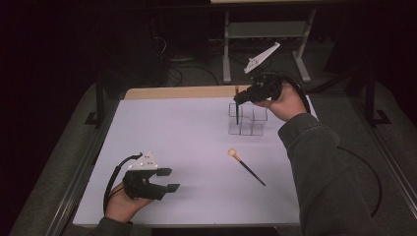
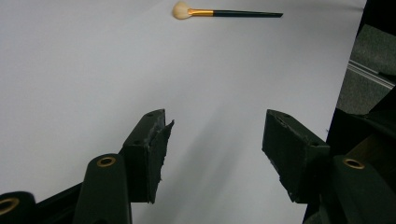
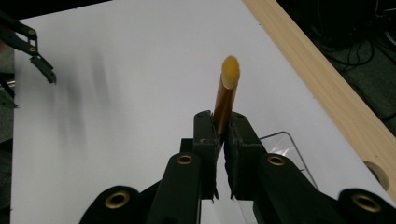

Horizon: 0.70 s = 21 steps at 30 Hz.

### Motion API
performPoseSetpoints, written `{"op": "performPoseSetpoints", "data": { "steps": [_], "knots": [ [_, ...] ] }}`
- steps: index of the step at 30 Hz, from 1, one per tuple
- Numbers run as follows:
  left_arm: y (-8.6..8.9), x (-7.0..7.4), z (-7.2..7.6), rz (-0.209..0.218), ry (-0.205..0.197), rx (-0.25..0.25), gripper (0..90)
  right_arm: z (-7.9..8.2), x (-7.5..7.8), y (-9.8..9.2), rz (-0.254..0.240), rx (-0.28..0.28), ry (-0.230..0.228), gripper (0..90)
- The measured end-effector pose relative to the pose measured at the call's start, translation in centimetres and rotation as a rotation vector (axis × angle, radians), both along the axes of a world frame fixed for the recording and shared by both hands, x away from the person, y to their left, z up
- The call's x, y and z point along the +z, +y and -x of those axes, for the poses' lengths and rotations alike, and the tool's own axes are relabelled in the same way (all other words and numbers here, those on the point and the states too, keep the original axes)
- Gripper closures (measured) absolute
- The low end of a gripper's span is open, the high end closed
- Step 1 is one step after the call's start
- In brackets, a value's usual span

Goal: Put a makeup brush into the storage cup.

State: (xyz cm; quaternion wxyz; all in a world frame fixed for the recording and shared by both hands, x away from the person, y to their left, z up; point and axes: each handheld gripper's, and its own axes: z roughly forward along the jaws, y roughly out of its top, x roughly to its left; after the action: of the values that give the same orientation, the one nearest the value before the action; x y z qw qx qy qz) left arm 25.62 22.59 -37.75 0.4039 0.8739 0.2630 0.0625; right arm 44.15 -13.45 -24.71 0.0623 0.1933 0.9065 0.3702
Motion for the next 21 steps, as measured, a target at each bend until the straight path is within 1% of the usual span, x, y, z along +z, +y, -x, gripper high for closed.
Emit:
{"op": "performPoseSetpoints", "data": {
  "steps": [1, 3, 5, 6, 9, 10, 11, 12, 14, 16, 21],
  "knots": [
    [0.0, 0.0, 0.0, 0.001, -0.003, -0.002, 39.4, -0.3, 0.0, 0.0, 0.001, 0.008, -0.014, 82.5],
    [0.0, 0.0, 0.0, -0.002, -0.004, -0.003, 38.8, -0.8, 0.0, 0.1, 0.010, 0.004, -0.022, 82.5],
    [0.1, 0.0, 0.0, -0.002, -0.003, -0.002, 38.1, -1.1, 0.1, 0.2, 0.011, -0.007, -0.015, 82.5],
    [0.1, 0.0, 0.0, -0.003, -0.003, -0.001, 37.7, -1.3, 0.2, 0.2, 0.016, -0.003, -0.023, 82.5],
    [0.0, 0.0, 0.0, 0.000, 0.005, 0.010, 35.4, -1.7, 0.4, 0.2, 0.010, -0.018, -0.024, 82.5],
    [0.0, 0.0, 0.0, -0.002, 0.005, 0.011, 34.6, -1.8, 0.4, 0.2, 0.000, -0.028, -0.025, 82.5],
    [0.1, 0.0, 0.0, -0.001, 0.004, 0.013, 33.7, -1.9, 0.5, 0.2, -0.003, -0.032, -0.018, 82.6],
    [0.1, 0.1, 0.0, -0.003, 0.001, 0.013, 33.4, -2.1, 0.5, 0.2, 0.000, -0.035, -0.024, 82.5],
    [0.1, 0.1, 0.0, -0.002, -0.001, 0.015, 32.7, -2.3, 0.4, 0.1, -0.003, -0.048, -0.013, 82.5],
    [0.1, 0.1, 0.0, 0.000, -0.001, 0.017, 32.2, -2.7, 0.2, 0.1, 0.003, -0.053, -0.020, 82.5],
    [0.1, 0.1, 0.0, -0.002, 0.000, 0.016, 31.7, -3.3, -0.1, -0.1, 0.010, -0.076, -0.014, 82.5]
  ]
}}
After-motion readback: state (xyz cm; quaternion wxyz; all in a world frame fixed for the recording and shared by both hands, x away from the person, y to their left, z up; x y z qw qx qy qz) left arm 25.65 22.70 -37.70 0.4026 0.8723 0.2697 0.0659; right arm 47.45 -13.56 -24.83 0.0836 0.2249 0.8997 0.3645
